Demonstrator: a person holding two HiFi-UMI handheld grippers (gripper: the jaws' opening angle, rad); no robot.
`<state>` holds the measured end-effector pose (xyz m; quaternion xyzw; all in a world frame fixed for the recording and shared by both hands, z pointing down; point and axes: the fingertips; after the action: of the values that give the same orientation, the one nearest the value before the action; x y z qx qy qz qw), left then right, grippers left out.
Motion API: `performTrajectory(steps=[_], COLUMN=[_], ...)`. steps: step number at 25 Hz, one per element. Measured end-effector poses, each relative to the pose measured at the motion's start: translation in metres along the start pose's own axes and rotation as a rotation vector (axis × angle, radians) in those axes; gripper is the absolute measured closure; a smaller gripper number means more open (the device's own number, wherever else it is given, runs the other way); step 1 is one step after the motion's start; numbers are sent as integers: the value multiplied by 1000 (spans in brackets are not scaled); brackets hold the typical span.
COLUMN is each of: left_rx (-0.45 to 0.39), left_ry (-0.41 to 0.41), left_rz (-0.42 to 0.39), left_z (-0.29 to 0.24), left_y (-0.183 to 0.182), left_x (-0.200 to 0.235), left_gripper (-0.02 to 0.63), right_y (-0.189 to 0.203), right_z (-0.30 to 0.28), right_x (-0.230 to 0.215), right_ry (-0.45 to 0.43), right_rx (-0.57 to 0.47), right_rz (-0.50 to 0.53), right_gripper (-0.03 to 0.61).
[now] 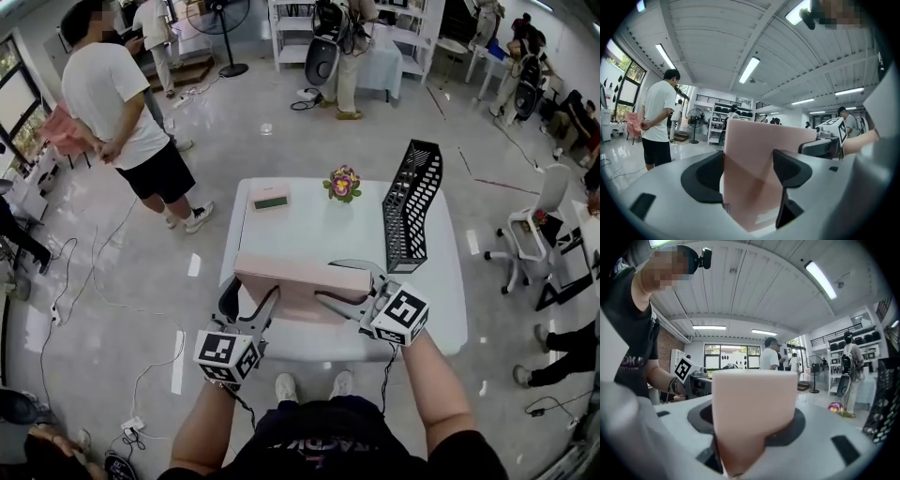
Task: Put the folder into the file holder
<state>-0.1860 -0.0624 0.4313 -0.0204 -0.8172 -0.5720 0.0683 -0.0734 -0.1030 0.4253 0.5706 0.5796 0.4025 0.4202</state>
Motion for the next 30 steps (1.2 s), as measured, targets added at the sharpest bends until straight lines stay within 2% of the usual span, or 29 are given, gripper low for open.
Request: performTrajectory(steps=[6, 10, 14, 16, 22, 24, 30], left_rx=[2, 0, -12, -15, -23, -30, -63], left_ry=[-24, -53, -68, -47, 41, 76, 162], left_rz=[6, 6, 12, 4, -22, -30, -60], left_z=[1, 0, -1, -3, -27, -35, -54], left_y=[1, 0, -2, -5, -13, -17, -35], left_x=[-1, -1, -6, -16, -64, -83, -141], left_gripper=[284, 286, 352, 427, 585, 609, 611], right_y=[0, 1, 6, 7, 11, 9, 8], right_z=[2, 7, 21, 32, 74, 93, 152], right_x=[5, 4, -5, -9, -24, -31, -54], right_ry=[21, 81, 175, 221, 354, 398, 490], right_rx=[-14, -24, -36, -35, -72, -102, -171], right_rz=[20, 9, -32, -39, -63, -88, -226], right_gripper=[351, 359, 368, 370, 373, 373, 376])
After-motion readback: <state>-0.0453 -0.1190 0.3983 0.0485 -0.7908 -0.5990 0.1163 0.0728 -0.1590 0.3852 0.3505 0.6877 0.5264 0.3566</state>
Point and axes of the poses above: the fingertips, and each gripper's own axes: z backward along the fingers, x to its left, y out of its underside, and after that the axes turned 11 degrees about x, right-handed
